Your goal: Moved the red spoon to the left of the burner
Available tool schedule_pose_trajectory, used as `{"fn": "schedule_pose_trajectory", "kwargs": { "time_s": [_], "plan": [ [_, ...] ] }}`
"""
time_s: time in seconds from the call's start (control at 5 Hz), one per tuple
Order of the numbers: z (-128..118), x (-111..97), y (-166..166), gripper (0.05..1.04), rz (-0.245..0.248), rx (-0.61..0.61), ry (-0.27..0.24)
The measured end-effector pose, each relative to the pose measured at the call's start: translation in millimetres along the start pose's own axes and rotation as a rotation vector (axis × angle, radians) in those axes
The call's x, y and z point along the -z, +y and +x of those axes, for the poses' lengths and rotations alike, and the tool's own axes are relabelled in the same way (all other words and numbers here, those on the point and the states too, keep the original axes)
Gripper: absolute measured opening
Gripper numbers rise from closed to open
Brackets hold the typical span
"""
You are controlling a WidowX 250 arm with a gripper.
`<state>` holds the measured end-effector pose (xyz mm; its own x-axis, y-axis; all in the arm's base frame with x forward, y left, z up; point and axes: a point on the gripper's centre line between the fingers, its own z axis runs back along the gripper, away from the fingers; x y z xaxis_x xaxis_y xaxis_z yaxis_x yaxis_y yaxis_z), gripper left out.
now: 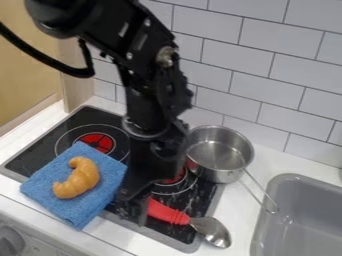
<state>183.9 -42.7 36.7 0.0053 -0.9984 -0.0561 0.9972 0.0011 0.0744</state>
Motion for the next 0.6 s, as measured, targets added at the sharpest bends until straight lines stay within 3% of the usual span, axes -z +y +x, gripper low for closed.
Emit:
{"fn": "schedule_pose_trajectory", "kwargs": {
  "time_s": [0.4, 0.6],
  "plan": [
    [-2.9, 18.1, 7.6, 0.999, -0.061, 0.037, 0.025],
    [-3.7, 26.0, 12.4, 0.999, -0.043, 0.023, 0.034]
  ]
}}
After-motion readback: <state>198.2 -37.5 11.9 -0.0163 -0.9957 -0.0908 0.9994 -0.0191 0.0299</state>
